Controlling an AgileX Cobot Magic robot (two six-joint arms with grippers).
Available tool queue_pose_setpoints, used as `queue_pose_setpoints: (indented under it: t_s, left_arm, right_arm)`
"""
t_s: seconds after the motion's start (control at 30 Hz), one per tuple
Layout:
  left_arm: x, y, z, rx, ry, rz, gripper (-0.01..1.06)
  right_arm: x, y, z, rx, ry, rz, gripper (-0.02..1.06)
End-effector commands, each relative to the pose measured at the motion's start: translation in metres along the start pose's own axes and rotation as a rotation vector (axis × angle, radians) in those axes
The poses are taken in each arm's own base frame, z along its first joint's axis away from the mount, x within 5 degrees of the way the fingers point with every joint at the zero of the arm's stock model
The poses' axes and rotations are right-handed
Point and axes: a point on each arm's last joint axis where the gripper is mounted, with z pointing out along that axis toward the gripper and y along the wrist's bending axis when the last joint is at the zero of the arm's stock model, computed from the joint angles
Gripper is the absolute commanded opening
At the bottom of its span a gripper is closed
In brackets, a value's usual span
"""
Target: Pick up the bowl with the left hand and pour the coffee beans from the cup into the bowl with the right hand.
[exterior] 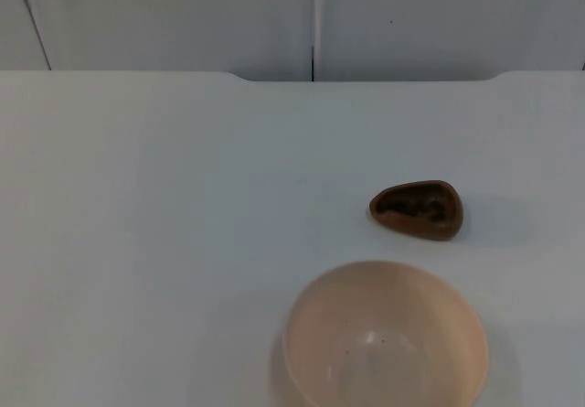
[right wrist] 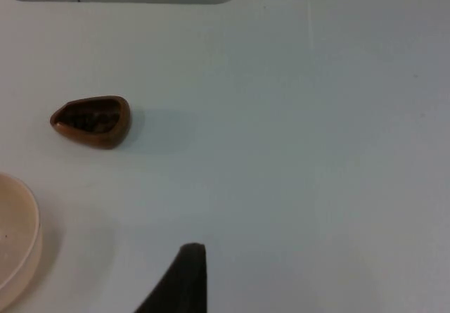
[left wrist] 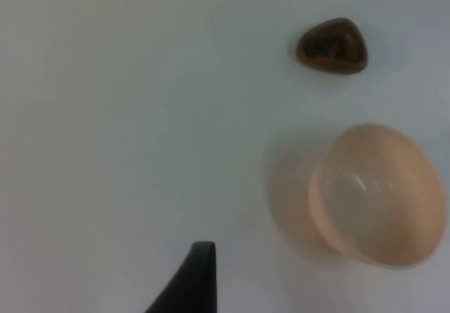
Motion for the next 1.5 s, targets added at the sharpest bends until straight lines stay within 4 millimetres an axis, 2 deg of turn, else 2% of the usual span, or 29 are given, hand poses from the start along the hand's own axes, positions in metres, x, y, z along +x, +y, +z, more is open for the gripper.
queue_pose_setpoints:
  t_s: [0.0,0.5,1.17,1.47]
  left_arm:
    - [-0.006,-0.003,0.002,0.038,-0.009,-0.001,1.05]
    - [-0.014,0.009,0.028,0.085,0.099,0.011,1.05]
    - [-0.017,0.007,0.031,0.122,0.090,-0.022,1.05]
    - [-0.021,0.017,0.048,0.123,0.146,-0.067,1.05]
  right_arm:
    - [0.000,0.000,0.000,0.002,-0.007,-0.001,1.05]
    - [0.000,0.000,0.000,0.002,-0.007,-0.003,1.05]
    - [0.000,0.000,0.000,0.002,-0.007,-0.003,1.05]
    - [0.000,0.000,0.000,0.002,-0.007,-0.003,1.05]
